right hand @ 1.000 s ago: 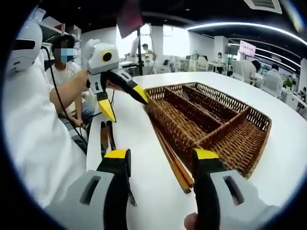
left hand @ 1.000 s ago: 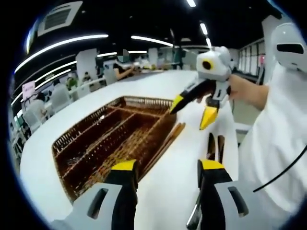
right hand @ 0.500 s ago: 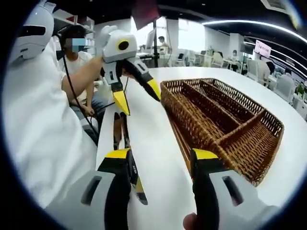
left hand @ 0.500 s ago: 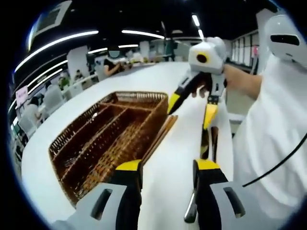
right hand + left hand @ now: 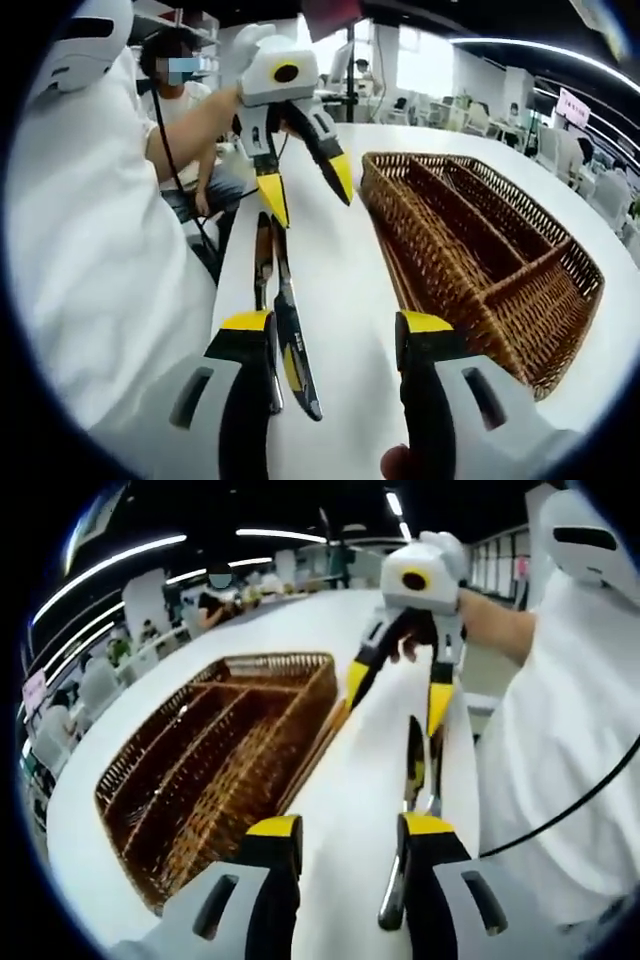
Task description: Arrange the knives, forks, and spoons in their matching storage slots by inserting each utensil handle-first until every utensil is classified and aligned in the correct compartment
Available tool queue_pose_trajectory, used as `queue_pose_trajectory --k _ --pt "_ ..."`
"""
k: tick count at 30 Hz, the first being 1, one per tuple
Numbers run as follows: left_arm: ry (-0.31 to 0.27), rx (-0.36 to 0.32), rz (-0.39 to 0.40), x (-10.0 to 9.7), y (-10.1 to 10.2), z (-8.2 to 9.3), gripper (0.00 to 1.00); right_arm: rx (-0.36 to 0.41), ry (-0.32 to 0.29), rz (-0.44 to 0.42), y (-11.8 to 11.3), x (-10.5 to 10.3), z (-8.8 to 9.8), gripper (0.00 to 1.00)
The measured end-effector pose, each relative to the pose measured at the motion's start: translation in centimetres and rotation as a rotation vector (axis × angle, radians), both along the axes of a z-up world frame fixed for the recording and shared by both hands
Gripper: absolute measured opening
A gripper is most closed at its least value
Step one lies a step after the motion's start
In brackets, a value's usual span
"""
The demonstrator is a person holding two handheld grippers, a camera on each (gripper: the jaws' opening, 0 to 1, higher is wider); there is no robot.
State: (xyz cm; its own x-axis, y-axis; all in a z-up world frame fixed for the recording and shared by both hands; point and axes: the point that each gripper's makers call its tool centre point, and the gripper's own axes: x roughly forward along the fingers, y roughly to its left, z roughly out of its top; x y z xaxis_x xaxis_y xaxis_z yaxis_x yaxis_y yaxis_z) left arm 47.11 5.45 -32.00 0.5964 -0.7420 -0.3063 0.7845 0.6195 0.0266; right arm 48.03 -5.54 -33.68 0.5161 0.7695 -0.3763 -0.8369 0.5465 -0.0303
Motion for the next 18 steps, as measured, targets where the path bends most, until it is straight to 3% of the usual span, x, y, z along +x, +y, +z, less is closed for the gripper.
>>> queue_pose_trajectory --k 12,18 --pt "0.025 0.036 -0.049 -1.2 -0.2 -0.8 0.36 -0.002 0.006 -0.004 -0.3 -0.5 -0.2 0.46" --pt "0.052 0.088 -0.091 -2.3 -0.4 -1.7 0.34 -0.014 0.012 0.017 -0.2 -1.0 -0.4 0.44"
